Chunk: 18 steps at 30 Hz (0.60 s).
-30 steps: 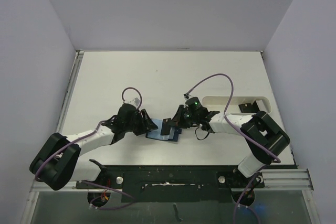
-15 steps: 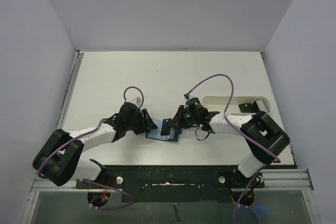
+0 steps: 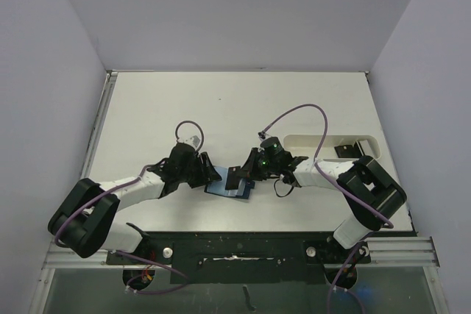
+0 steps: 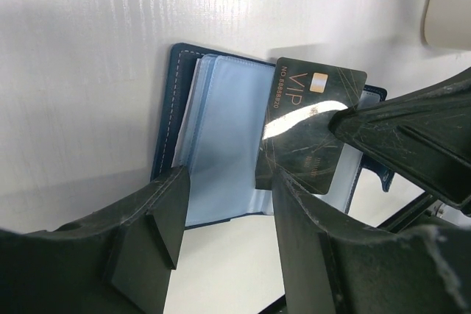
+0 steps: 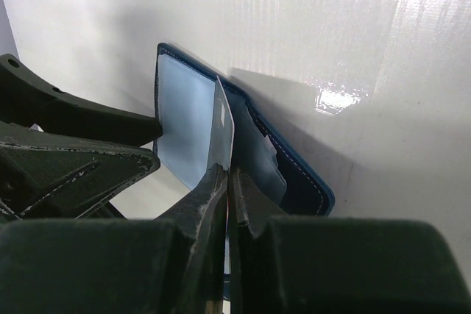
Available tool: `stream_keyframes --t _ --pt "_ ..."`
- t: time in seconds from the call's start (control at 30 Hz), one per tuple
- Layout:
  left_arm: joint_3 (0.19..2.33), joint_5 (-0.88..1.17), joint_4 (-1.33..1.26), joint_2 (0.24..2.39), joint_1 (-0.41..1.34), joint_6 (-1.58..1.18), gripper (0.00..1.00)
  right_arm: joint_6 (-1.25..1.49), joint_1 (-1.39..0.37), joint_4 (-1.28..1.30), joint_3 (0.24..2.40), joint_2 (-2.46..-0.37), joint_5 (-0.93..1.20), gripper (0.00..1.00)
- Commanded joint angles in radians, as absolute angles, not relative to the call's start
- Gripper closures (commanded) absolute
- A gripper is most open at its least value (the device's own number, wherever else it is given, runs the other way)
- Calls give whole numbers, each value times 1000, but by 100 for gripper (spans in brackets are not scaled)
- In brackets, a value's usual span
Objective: Put the credit cards into the card holder
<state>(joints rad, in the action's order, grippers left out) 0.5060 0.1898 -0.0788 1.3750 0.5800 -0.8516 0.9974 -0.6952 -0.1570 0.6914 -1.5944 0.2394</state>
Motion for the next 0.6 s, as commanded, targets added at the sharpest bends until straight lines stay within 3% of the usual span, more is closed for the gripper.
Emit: stream_keyframes --t 0.0,0.57 --pt "558 127 -49 1371 600 -814 53 971 -703 -173 687 -1580 213 100" --pt "545 198 -117 1397 634 -864 52 962 -702 -166 696 -1592 215 100"
